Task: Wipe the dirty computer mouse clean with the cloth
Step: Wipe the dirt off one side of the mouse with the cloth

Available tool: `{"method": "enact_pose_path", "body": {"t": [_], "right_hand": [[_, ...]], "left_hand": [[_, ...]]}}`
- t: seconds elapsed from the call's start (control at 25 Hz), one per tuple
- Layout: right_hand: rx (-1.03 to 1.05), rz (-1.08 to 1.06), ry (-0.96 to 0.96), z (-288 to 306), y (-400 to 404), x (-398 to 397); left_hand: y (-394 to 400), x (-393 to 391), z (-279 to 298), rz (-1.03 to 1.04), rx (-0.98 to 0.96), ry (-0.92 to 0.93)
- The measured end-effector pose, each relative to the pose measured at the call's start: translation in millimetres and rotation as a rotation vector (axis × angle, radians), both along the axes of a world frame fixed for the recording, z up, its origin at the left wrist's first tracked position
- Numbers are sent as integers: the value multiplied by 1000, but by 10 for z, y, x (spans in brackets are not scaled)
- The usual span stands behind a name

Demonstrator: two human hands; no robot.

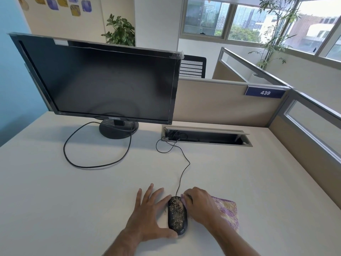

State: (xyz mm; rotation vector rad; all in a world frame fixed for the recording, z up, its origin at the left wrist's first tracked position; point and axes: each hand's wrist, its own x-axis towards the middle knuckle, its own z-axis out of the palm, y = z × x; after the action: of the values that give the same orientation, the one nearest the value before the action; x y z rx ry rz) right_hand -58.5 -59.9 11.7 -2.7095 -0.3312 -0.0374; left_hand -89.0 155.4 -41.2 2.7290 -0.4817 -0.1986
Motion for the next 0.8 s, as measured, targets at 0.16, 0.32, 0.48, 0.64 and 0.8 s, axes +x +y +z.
{"method": "enact_pose_path", "body": {"t": [0.16,0.32,0.48,0.64,0.8], "right_hand": [[23,3,-2,21,8,43],[-4,-7,-4,21,-4,5],[14,-5,-16,-17,-40,-89],[43,15,-36,-35,-90,-171],[69,17,-83,-46,-106,-255]], "left_hand": [[1,4,-6,-2,-10,2],[-10,7,26,-2,-13,17],[-7,-2,43,-5,-10,34],[0,-4,45,-3,-38,34],[-5,6,20,2,-50,25]]}}
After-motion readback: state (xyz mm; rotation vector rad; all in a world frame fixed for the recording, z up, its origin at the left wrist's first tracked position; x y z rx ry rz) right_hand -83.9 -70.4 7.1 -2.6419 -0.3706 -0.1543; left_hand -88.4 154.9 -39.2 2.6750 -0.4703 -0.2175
